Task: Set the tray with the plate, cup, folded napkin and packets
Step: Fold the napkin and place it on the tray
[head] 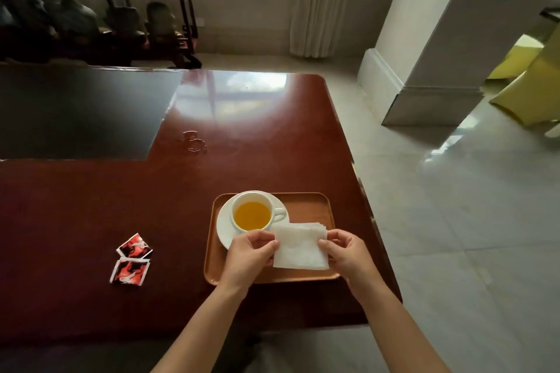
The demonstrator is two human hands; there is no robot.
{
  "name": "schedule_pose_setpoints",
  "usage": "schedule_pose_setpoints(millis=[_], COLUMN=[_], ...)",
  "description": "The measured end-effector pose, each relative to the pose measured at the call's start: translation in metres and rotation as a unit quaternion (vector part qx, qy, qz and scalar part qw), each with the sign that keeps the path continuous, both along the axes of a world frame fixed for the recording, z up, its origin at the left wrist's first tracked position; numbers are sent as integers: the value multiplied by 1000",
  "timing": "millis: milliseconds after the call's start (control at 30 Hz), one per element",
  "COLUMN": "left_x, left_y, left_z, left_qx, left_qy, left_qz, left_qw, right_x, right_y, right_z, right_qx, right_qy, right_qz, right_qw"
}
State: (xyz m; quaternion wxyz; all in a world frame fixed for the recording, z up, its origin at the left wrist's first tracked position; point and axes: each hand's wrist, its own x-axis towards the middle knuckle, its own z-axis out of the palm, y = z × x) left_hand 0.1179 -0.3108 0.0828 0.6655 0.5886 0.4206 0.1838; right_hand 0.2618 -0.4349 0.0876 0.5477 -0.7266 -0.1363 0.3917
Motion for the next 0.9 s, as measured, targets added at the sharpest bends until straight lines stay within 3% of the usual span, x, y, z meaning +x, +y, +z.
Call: schedule_pose_setpoints(millis=[333,533,733,900], left_x=[68,93,120,125], left_y=[-3,-4,-5,-27], left_z=[-34,-49,-61,-68], left_qx=[101,141,150,263], left_qy=[74,110,140,196], left_qz=[-11,51,98,40], left_qw=[992,983,974,944], right_x=[66,98,124,130], right_y=[8,33,53,67], right_z=[-32,-58,-84,-94], right_qx=[-55,-70,-108,-116], right_qy=[-2,3,-69,-158], right_qz=[-28,6,60,89], right_qw=[998,998,990,977])
